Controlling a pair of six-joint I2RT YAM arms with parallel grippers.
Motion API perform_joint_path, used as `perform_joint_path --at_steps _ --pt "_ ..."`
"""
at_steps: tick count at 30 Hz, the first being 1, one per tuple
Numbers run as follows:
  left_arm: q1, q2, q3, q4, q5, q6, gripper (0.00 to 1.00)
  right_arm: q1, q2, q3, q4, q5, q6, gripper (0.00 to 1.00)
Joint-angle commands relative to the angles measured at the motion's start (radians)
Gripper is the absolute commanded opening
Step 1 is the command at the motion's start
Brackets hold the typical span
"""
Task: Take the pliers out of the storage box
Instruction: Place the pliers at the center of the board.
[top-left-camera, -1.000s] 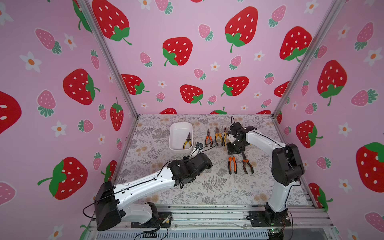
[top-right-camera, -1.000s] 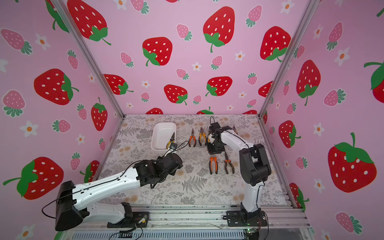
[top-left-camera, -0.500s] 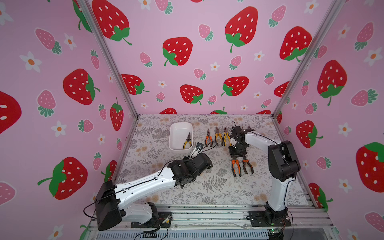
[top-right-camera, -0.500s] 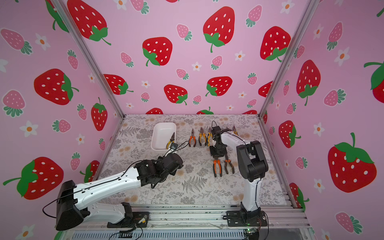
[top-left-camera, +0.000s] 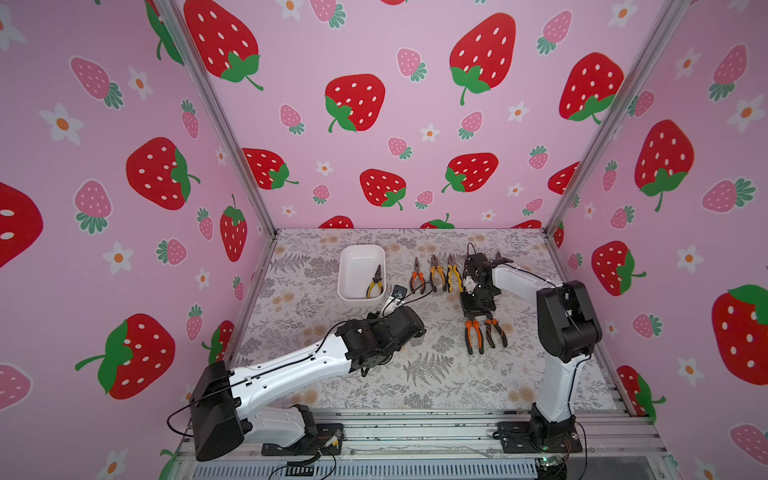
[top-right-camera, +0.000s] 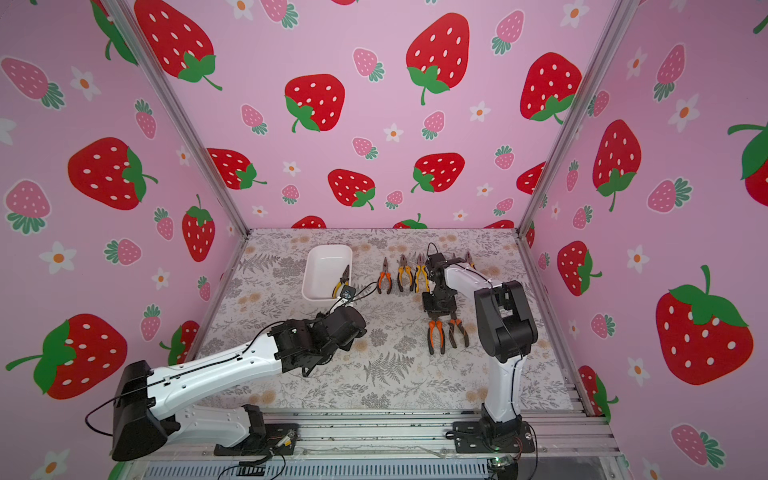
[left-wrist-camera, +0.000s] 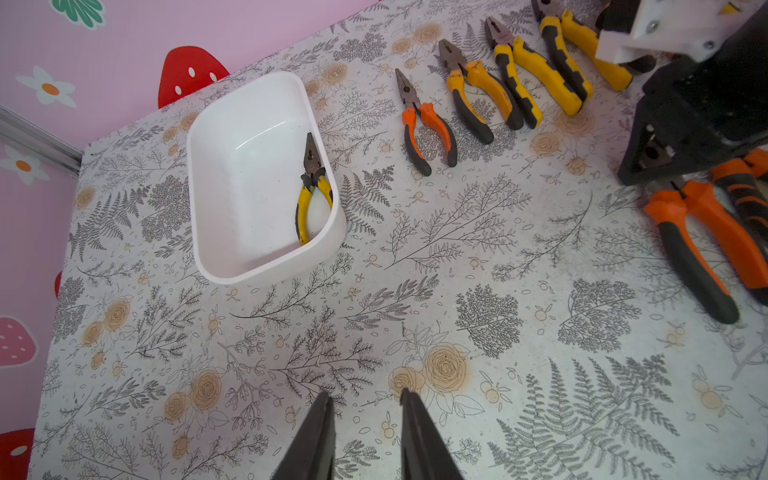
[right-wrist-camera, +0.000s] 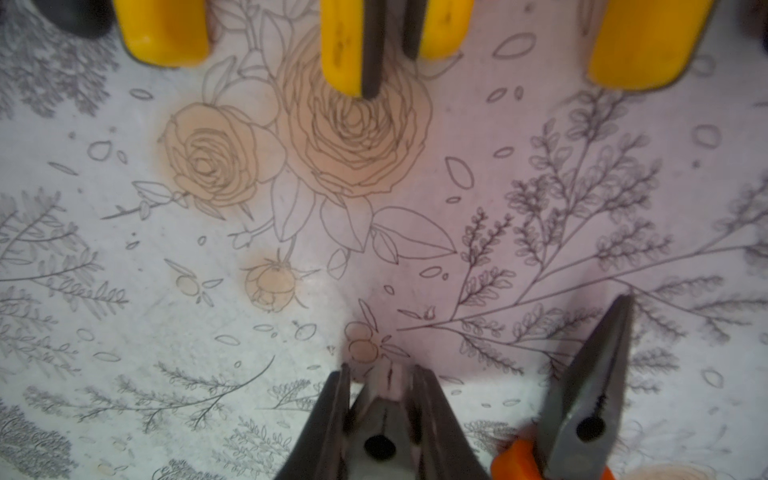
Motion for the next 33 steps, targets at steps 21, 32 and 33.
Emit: perform_joint_path --at_steps 21,32,33 --pt "0.001 0.008 0.012 -0.004 0.004 -0.007 0.30 -0.011 0.044 -0.002 0.022 0.028 -0.003 0.27" --pt "0.001 -0.002 0.003 -0.006 -0.002 -0.010 0.30 -0.011 0.048 0.000 0.021 0.032 -0.002 0.32" --pt "0.001 -0.002 0.003 -0.006 -0.002 -0.009 0.30 -0.011 0.048 -0.002 0.022 0.032 -0.001 0.33"
